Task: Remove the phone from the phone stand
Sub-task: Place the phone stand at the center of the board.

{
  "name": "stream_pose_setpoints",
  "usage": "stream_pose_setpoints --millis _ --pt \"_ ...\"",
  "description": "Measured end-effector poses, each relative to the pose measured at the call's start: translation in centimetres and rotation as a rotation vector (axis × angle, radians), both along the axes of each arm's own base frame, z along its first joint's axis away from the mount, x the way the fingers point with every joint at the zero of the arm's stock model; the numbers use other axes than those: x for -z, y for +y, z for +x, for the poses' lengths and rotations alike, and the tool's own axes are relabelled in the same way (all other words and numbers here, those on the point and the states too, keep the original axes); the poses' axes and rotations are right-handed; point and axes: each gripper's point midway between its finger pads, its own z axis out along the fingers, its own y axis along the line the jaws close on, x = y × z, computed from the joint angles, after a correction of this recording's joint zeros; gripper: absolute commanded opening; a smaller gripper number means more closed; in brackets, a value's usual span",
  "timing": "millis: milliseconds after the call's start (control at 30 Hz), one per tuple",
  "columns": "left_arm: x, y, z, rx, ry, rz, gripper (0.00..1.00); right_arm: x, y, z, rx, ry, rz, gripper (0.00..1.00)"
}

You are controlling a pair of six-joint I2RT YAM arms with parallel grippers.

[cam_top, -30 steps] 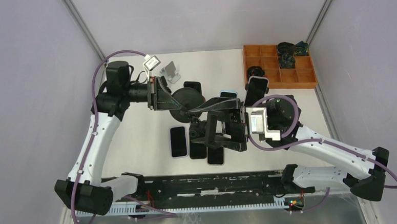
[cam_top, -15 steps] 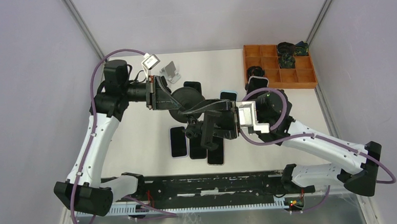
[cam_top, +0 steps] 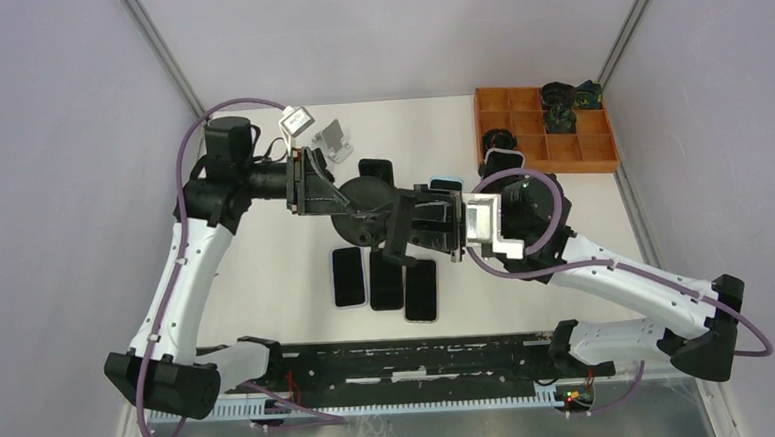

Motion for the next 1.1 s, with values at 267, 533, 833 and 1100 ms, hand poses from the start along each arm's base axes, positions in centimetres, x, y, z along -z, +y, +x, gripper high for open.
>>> stream_pose_setpoints --millis 267,533,833,1100 --pt "-1.4 0.5 2.3 -0.116 -0.187 0.088 1.0 -1.1 1.9 5.6 0.225 0.171 -0.041 0.0" --pt "-0.2 2.9 5.9 -0.307 -0.381 0.314 1.0 -1.2 0.6 17.4 0.619 0.361 -0.029 0.0" --pt "1.1 7.4 9.9 -0.558 -0.49 0.552 1.0 3.0 -6.4 32.9 1.045 0.525 0.016 0.0" --pt "1.7 8.1 10.6 -0.564 -0.507 0.588 1.0 3.6 -16.7 42.4 1.217 0.63 0.172 0.0"
